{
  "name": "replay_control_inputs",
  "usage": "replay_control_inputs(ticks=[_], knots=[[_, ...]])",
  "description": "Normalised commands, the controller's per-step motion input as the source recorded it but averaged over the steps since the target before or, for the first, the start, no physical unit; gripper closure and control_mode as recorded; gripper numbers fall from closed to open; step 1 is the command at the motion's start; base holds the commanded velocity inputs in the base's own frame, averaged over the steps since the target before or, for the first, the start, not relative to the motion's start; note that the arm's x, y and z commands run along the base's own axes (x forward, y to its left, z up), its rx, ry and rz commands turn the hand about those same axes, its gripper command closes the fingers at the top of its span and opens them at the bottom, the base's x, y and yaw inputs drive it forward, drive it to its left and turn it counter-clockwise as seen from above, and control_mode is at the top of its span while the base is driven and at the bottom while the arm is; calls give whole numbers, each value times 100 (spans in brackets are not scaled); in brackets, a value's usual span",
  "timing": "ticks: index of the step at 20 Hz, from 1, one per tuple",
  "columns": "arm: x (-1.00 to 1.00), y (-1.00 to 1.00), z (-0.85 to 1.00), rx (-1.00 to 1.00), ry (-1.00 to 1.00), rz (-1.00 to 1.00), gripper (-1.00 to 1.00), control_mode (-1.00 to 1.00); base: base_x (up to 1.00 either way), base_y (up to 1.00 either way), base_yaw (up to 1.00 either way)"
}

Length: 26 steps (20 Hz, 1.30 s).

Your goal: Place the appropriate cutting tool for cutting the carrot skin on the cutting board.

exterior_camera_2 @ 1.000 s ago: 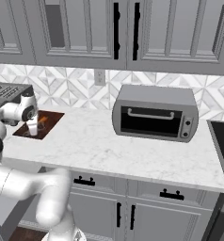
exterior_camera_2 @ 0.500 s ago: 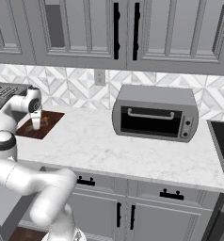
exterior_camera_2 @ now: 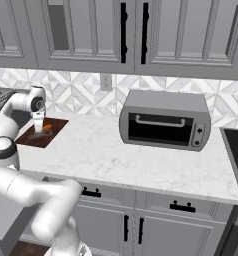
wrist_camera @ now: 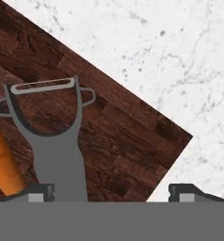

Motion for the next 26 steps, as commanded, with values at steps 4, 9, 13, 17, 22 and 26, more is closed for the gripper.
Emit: replay_control_inputs(ticks=[4, 9, 13, 17, 22, 26], knots=[[-90, -49, 59, 3, -12, -3, -100, -100, 0, 0, 0], [-90, -44, 27, 4, -12, -2, -100, -100, 0, 0, 0], [-93, -34, 0, 6, -9, -1, -100, -100, 0, 0, 0], [-90, -33, 11, 5, -6, -1, -100, -100, 0, 0, 0], [-68, -25, 44, 1, -5, -1, -100, -100, 0, 0, 0], [-43, -18, 58, 0, -4, -2, -100, -100, 0, 0, 0]])
